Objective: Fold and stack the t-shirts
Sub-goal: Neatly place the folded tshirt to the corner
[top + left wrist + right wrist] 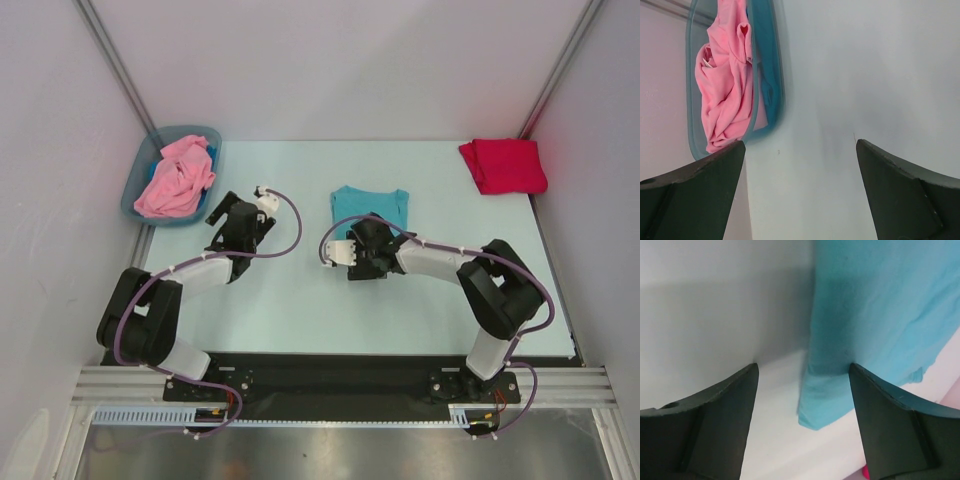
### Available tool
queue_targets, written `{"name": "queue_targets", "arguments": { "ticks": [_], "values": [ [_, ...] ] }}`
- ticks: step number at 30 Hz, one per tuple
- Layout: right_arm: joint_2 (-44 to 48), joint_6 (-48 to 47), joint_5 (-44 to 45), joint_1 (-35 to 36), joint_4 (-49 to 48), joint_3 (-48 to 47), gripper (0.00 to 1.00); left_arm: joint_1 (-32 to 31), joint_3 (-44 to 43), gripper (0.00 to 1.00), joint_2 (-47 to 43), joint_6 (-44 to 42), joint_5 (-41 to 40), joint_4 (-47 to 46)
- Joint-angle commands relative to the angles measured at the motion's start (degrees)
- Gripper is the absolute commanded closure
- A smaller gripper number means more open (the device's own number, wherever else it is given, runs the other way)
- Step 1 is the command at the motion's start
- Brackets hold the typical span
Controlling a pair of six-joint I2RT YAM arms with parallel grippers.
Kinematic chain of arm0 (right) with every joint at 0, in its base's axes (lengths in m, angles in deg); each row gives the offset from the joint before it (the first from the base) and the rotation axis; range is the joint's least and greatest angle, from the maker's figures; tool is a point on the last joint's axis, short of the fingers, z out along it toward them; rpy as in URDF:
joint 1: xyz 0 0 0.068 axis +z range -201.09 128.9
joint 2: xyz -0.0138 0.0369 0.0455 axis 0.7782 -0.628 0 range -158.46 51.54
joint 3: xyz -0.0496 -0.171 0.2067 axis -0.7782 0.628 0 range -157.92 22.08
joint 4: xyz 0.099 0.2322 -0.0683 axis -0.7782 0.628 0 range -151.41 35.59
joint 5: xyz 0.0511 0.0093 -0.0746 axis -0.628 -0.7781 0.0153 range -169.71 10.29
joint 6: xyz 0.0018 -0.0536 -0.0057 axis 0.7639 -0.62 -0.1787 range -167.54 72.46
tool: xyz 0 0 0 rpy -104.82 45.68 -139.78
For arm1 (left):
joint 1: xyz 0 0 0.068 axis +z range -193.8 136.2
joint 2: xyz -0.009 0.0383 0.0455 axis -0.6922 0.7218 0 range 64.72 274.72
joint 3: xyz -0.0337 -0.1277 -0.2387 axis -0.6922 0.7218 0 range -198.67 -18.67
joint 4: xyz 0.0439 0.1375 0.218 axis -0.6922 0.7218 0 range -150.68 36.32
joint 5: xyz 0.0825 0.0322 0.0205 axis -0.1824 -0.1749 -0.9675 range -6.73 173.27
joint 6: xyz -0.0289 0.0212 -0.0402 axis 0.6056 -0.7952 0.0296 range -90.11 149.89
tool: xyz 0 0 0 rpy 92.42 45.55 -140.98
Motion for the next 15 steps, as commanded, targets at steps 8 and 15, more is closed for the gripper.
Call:
{"name": "queue_targets", "arguments": {
  "ticks": [8,15],
  "values": [
    [-0.2,-2.4,2.3,0.2,-4.8,2.9,0.23,0.4,0.1,0.0,-1.2,0.1,-0.5,-2.2],
    [-0.1,-4.3,6.1,2.4,-12.0,6.8,0.24,0.5,0.6,0.0,-1.5,0.1,-0.3,-2.1]
  ]
}}
